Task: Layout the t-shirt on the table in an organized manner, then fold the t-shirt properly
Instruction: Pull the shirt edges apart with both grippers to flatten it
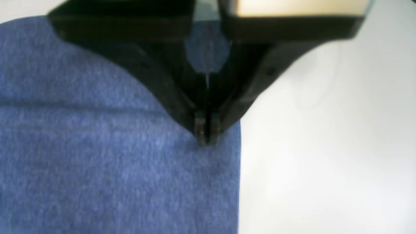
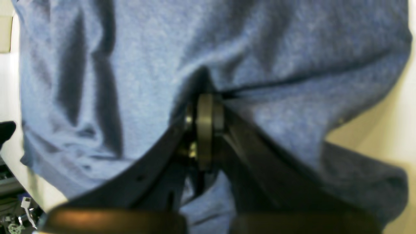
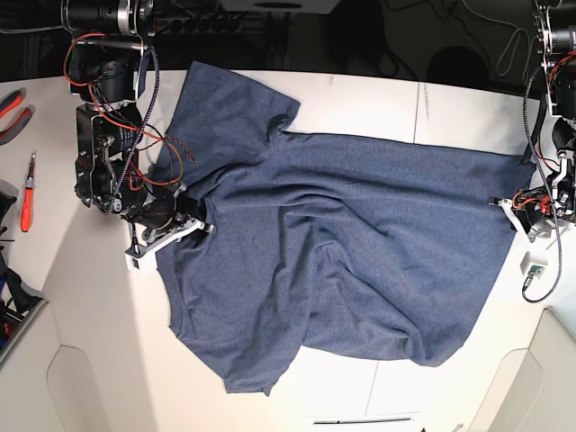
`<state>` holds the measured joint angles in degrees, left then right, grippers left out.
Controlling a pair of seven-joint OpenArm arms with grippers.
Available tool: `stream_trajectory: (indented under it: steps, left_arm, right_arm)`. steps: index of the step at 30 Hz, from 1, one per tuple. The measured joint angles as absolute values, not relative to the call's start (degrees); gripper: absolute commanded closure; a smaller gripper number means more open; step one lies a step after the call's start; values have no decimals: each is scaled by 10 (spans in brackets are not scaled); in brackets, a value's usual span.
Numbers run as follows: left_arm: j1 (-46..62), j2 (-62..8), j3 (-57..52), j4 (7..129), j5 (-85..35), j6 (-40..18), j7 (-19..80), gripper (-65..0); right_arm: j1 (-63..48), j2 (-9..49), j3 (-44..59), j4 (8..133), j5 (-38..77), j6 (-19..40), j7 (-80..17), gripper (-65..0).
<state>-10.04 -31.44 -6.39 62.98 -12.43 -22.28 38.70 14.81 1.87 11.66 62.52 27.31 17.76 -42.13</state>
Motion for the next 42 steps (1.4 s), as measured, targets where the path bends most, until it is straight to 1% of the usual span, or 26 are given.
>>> stream_trajectory:
  steps: [5,8,10,14,16,18,21,23,26,30,33,35,38,42]
  left_arm:
    - [-103,-314,-64,630,-134,-223,375,0]
    - [-102,-314,-64,630,-152,-223,344,0]
    - [-103,-314,-64,630,-158,-223,304,0]
    - [-112,-311,-64,630,-156,-223,276,0]
    - [-126,-309,-64,630,-158,-223,260,0]
    - [-147,-303,-64,630,-158,-224,254,0]
    - [-191,-287,-64,617,-165,-225,252,0]
    - [-225,-274,-64,585,-186,-232,245,0]
    - [-273,-249,-64,504,-190,-263,208,0]
    - [-341,-211,-65,352,-175,-265,128,0]
    - [-385,-189,-64,244,-129,-264,57,0]
    - [-403,-180,-65,192,-93,-262,14,0]
    - [-408,-172,-65,166,-52,-257,-1,0]
    - [-408,-167,-65,165,-13,-218,-1,0]
  right_arm:
    - [151,18,117,733,271,178,-434,0]
    - [152,19,117,794,243,178,-436,0]
    - [152,18,117,819,219,177,-430,0]
    - [156,18,110,825,173,176,-381,0]
    - [158,19,92,813,137,175,-328,0]
    - [174,19,63,776,105,155,-291,0]
    - [231,19,5,672,59,138,-258,0]
    - [279,17,-34,594,45,136,-228,0]
    - [339,16,-72,493,19,124,-173,0]
    - [395,18,-80,392,-23,85,-112,0]
    - [420,20,-80,338,-43,74,-88,0]
    - [426,21,-80,302,-52,73,-67,0]
    - [420,22,-80,254,-61,63,-40,0]
    - [405,39,-80,207,-65,51,-26,0]
